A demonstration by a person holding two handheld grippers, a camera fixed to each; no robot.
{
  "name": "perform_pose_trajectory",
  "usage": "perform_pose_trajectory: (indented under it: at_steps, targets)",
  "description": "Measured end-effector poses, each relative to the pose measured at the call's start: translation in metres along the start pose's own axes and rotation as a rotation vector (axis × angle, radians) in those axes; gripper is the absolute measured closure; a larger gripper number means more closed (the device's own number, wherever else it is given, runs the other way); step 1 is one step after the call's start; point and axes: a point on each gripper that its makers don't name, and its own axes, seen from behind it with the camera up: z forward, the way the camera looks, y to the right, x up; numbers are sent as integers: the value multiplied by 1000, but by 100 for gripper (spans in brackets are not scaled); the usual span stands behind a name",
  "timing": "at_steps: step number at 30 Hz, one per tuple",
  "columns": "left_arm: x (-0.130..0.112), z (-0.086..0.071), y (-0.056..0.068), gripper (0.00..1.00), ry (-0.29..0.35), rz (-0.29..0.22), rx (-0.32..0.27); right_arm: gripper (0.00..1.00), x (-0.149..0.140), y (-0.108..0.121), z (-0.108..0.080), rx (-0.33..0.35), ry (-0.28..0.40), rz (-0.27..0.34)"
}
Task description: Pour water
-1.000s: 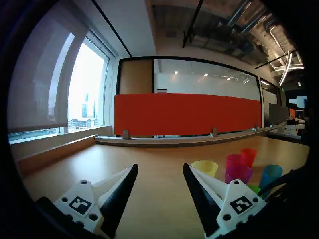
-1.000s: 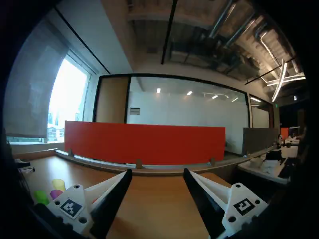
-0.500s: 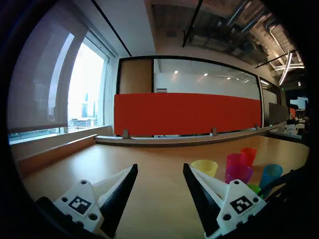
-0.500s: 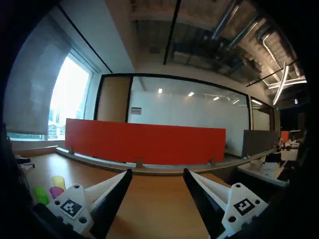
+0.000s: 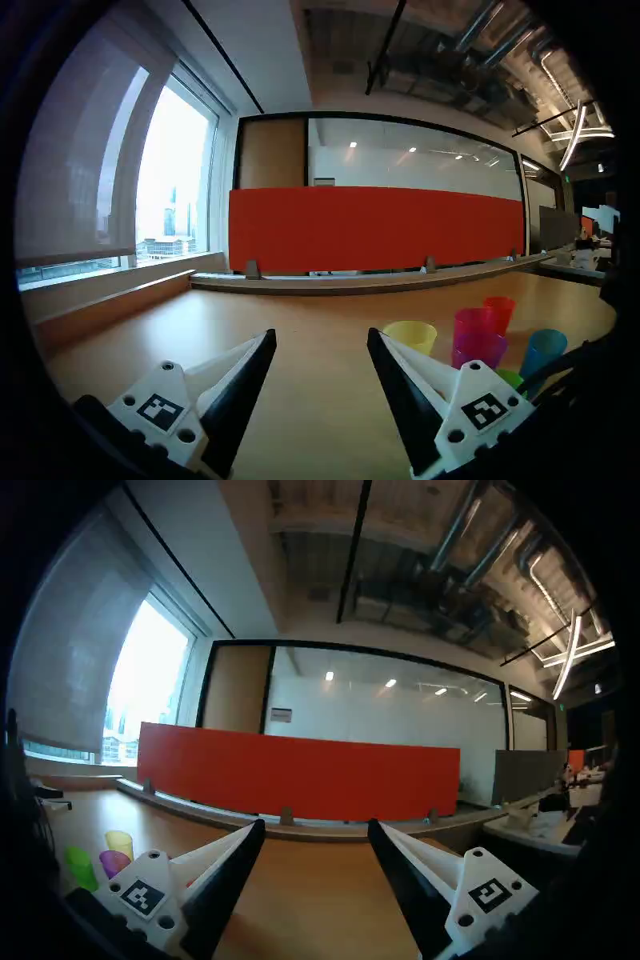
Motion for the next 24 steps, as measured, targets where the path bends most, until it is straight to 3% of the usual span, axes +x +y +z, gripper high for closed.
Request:
perform_pose_trajectory:
  at_steps: [9, 18, 24]
  targets:
    - [0, -1, 0, 16, 0, 0, 0, 1, -48, 3, 2, 10, -41, 78]
    - [0, 0, 1, 16, 0, 0, 0, 1, -73, -4, 8, 25, -46, 56]
    - [0, -1, 0, 16, 0, 0, 0, 1, -96, -9, 10, 27, -87, 76]
